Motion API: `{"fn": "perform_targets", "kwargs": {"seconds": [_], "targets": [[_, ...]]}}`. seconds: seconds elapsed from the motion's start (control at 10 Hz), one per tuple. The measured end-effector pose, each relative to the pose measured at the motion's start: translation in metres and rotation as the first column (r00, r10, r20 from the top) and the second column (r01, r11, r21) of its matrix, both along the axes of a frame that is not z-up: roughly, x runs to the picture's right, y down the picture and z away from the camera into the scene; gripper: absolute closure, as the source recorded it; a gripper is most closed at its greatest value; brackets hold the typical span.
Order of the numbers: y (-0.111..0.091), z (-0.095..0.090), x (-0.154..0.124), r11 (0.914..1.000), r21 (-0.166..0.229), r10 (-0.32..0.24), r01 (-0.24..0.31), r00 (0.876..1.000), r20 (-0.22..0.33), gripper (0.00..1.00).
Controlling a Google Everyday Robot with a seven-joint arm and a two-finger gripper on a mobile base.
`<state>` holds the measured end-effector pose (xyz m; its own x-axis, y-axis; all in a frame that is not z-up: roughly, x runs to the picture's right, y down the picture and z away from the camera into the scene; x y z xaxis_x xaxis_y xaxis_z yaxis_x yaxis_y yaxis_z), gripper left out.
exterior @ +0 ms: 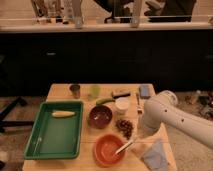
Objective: Place brush in red bowl
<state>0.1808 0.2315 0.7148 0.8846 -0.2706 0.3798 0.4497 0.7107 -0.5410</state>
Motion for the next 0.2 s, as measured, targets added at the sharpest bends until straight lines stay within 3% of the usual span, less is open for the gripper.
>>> {"fn": "perform_targets", "kwargs": {"seconds": [0.2], "targets": [[0.0058,-0.0027,-0.0073,0.9999,-0.010,0.002,-0.002,1.000,0.023,1.00]]}}
